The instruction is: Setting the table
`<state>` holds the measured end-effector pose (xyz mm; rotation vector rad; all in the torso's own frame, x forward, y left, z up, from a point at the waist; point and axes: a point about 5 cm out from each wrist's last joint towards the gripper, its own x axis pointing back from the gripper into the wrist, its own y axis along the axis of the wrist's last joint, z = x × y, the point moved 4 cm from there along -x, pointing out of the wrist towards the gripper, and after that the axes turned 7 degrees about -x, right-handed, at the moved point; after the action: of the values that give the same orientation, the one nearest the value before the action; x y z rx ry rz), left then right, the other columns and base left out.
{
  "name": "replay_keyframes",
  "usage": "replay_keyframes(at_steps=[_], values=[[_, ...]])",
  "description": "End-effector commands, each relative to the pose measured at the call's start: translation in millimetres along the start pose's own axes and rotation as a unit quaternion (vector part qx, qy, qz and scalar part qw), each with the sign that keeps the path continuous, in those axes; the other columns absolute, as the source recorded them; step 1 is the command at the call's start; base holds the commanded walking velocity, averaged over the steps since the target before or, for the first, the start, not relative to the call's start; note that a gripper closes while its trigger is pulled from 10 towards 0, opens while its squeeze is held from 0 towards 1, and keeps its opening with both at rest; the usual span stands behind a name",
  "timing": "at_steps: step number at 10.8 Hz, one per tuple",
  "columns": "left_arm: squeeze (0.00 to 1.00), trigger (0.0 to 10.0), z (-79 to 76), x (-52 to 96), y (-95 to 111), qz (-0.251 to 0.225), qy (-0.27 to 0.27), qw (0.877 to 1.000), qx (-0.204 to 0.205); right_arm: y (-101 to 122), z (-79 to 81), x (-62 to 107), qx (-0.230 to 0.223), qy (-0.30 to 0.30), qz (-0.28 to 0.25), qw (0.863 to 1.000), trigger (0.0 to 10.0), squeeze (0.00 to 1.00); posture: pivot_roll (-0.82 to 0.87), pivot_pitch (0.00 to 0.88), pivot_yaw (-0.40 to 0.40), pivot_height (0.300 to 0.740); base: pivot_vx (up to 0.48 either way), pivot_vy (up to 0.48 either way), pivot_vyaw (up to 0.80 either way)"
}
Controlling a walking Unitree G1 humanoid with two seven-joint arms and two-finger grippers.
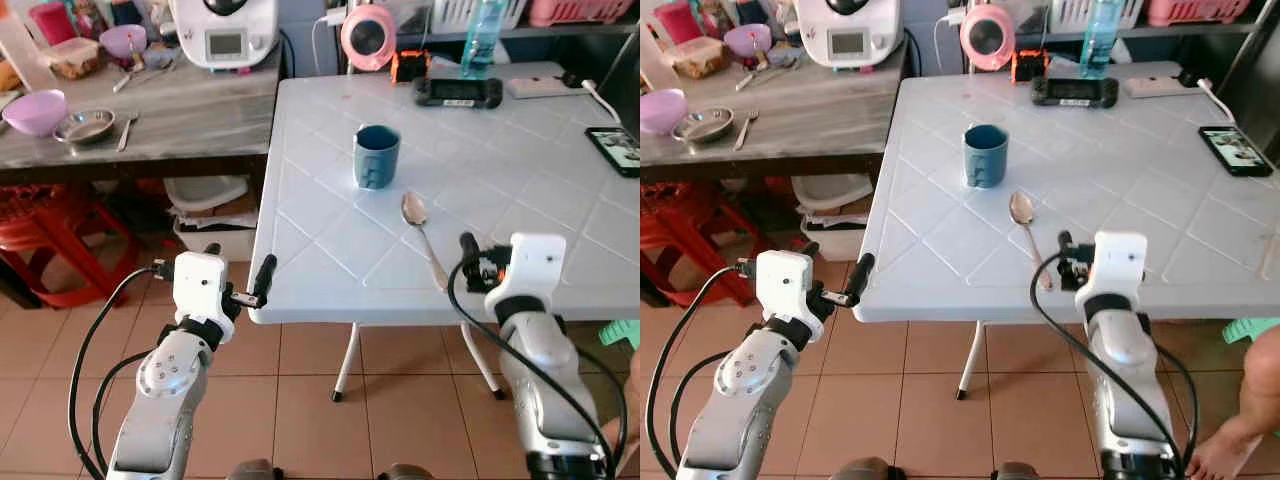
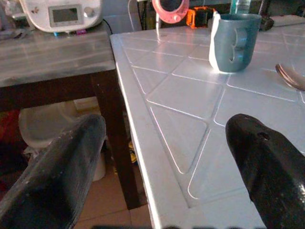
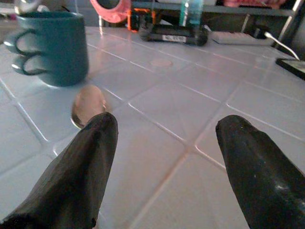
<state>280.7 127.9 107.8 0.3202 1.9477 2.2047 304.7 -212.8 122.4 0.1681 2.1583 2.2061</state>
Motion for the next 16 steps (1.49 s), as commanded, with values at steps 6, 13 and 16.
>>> replay_keyframes(at_steps=[6, 13, 16], values=[[0.0, 10.0, 25.4, 38.4, -14.3, 0.059, 0.024, 0.998, -0.023, 10.1, 37.8, -32.3, 0.014, 0.121, 0.08, 0.989, 10.0, 0.0, 0.08, 0.075, 0.049, 0.74, 0.0, 0.0, 0.0], [0.0, 10.0, 25.1, 53.0, -13.2, 0.084, 0.019, 0.996, -0.029, 6.3, 35.5, -19.9, -0.003, 0.105, 0.077, 0.991, 10.0, 0.0, 0.1, 0.128, 0.059, 0.74, 0.0, 0.0, 0.0], [0.0, 10.0, 23.0, 47.3, -10.8, 0.08, 0.018, 0.996, -0.025, 2.0, 17.5, -19.3, 0.007, 0.068, 0.085, 0.994, 10.0, 0.0, 0.08, 0.124, 0.06, 0.74, 0.0, 0.0, 0.0]])
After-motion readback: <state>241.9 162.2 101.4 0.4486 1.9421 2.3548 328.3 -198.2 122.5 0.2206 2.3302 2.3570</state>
